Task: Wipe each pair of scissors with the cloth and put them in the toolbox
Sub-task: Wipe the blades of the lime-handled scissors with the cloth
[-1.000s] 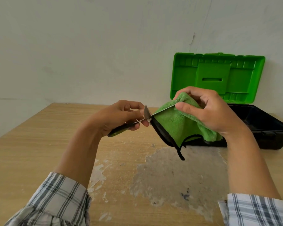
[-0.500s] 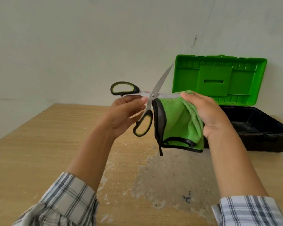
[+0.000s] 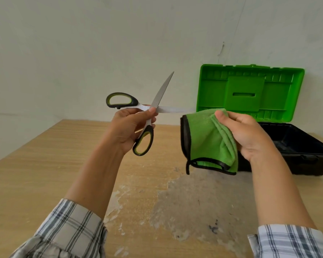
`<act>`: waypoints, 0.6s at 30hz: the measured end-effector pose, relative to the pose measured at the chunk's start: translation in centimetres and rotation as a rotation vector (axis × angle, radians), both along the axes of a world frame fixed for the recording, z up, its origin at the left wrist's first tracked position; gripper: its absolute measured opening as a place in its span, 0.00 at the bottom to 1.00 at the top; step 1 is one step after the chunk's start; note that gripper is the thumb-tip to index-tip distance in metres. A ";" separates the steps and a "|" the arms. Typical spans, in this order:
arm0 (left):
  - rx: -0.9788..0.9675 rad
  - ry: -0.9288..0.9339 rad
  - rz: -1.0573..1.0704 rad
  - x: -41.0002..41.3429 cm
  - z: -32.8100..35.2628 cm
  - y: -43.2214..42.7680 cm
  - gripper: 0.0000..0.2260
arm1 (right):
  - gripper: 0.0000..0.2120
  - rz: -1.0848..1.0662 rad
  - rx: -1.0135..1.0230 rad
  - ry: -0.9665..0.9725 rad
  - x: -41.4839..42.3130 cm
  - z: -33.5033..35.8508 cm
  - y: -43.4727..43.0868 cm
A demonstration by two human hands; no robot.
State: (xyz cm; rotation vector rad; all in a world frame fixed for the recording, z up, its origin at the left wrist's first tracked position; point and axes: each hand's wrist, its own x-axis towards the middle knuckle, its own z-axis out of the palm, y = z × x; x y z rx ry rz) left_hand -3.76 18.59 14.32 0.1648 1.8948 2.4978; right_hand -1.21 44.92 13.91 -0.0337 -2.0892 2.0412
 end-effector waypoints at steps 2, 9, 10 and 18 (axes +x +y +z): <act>-0.011 -0.006 -0.032 0.1 0.0 -0.1 0.06 | 0.12 -0.053 0.006 0.020 0.1 0.2 0.4; -0.077 -0.002 -0.092 0.4 -0.5 1.2 0.04 | 0.15 0.027 0.170 0.175 0.8 1.4 -2.2; -0.074 0.001 -0.095 0.5 -0.5 1.5 0.04 | 0.14 0.046 0.226 0.194 1.0 1.5 -3.0; -0.040 0.021 -0.059 0.4 -0.7 1.7 0.09 | 0.14 0.193 0.780 0.246 1.7 1.3 -5.2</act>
